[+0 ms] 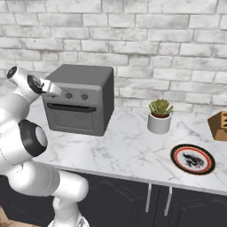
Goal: Pick up the bagel from the plate, place it on the toaster oven rack, close the door, and set the timer.
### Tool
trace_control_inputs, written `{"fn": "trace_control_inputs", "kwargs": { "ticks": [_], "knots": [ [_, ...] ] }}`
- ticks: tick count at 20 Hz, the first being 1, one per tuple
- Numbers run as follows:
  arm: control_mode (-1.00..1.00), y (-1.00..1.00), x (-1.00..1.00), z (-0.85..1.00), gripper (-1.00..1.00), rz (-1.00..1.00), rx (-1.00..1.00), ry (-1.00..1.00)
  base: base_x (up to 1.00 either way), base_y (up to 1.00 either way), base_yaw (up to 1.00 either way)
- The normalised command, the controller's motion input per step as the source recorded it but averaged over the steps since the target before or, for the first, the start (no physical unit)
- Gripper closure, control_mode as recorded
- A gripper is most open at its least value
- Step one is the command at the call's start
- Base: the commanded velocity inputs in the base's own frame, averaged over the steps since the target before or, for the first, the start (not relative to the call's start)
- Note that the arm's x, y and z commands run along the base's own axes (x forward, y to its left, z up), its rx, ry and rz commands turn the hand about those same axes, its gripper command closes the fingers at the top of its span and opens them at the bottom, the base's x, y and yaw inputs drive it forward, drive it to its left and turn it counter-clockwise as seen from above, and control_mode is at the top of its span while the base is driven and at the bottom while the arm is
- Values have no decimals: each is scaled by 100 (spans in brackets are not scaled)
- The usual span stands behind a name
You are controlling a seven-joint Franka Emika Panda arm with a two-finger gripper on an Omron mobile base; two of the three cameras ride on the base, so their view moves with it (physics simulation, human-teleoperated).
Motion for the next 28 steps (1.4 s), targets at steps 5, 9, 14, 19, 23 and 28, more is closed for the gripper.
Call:
{"fn": "trace_control_inputs", "kwargs": {
  "ticks": [5,9,14,19,23,28],
  "knots": [
    [-100,-57,6,-1,100,-10,37,-4,0,0,0],
    [-100,-41,2,-3,100,-13,35,-1,0,0,0],
    [-100,-35,0,-1,100,-18,34,0,0,0,0],
    [-100,-23,0,0,100,-21,33,0,0,0,0],
    [-100,-24,0,0,100,-22,33,0,0,0,0],
    [-100,-16,0,0,100,-23,31,-4,0,0,0]
  ]
}}
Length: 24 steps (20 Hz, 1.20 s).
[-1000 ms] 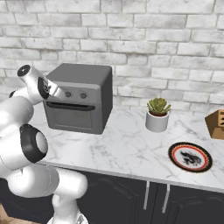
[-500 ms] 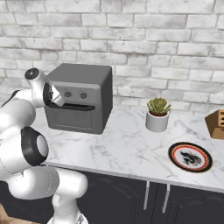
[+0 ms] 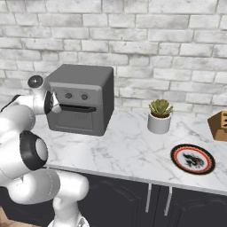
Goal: Pick up the bagel from the plate, place it on the toaster oven rack, close the door, and set the timer.
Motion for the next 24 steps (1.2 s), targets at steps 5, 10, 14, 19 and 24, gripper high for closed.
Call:
{"fn": "trace_control_inputs", "kwargs": {
  "ticks": [5,10,14,19,24],
  "knots": [
    [-100,-1,0,0,100,-23,27,-14,0,0,0],
    [-100,0,0,4,100,-25,25,-17,0,0,0],
    [-100,0,0,19,100,-25,20,-22,0,0,0],
    [-100,0,0,38,100,-17,22,-23,0,0,0],
    [-100,0,0,48,100,-14,23,-24,0,0,0]
  ]
}}
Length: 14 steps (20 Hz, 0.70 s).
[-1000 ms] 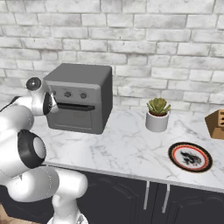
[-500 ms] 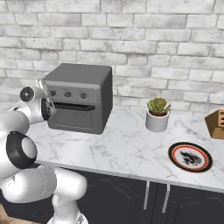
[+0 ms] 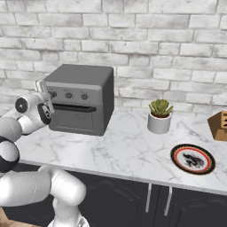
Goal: Pick up the bagel from the plate, place it on the toaster oven rack, close the door, and set the timer.
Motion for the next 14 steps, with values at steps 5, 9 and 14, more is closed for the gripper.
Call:
{"fn": "trace_control_inputs", "kwargs": {
  "ticks": [5,9,14],
  "knots": [
    [-100,-2,0,54,100,-15,22,-22,0,0,0],
    [-100,-26,0,53,100,-20,17,-14,0,0,0],
    [-100,-55,0,29,100,-26,11,-2,0,0,0]
  ]
}}
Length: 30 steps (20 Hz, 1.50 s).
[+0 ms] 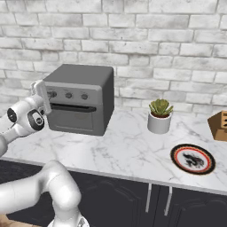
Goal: Pick up the bagel from the plate, place it on the toaster oven rack, close the door, and set the timer.
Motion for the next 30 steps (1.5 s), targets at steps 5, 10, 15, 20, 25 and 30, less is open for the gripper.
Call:
{"fn": "trace_control_inputs", "kwargs": {
  "ticks": [5,10,15,20,25,30],
  "knots": [
    [-100,-64,0,35,100,-27,10,-2,0,0,0],
    [-100,-70,0,64,100,-23,17,-4,0,0,0],
    [-100,-89,0,67,100,-17,32,-2,0,0,0],
    [-100,-100,-1,50,100,-10,49,-3,0,0,0],
    [-100,-97,-3,43,100,-5,55,-9,0,0,0],
    [-100,-73,0,61,100,-7,57,-18,0,0,0]
  ]
}}
